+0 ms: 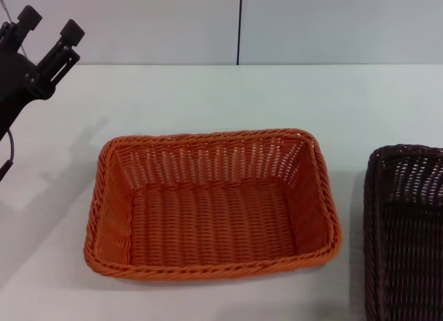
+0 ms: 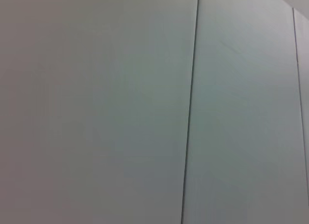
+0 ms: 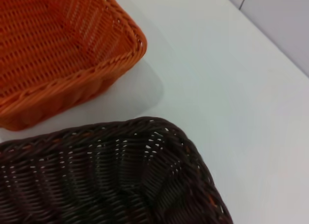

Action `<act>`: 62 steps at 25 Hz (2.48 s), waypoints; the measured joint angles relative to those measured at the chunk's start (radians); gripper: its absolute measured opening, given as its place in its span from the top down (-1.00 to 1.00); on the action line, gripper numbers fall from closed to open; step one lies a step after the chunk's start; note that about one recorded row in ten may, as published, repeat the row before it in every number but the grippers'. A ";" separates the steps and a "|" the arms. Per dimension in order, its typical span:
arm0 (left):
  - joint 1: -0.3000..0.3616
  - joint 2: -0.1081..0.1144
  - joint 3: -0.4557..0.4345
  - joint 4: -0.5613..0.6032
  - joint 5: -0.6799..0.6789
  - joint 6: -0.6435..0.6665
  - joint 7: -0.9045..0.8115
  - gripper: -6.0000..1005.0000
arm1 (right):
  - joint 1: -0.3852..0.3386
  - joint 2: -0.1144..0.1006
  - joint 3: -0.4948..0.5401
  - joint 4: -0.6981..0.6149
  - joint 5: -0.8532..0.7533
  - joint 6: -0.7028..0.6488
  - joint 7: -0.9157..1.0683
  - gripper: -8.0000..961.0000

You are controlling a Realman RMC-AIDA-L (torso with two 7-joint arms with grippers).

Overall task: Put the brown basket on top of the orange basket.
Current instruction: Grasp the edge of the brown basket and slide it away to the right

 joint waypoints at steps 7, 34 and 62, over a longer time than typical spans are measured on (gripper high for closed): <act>0.005 -0.001 0.002 -0.004 0.000 0.000 0.000 -0.63 | 0.007 0.002 -0.016 0.039 -0.008 0.048 -0.014 -0.33; 0.008 0.000 0.003 -0.048 0.007 0.000 0.012 -0.63 | 0.028 0.019 -0.077 0.220 -0.049 0.199 -0.042 -0.30; -0.010 0.004 -0.001 -0.047 0.001 -0.030 0.014 -0.62 | 0.025 -0.061 -0.083 0.239 0.053 -0.051 -0.069 0.25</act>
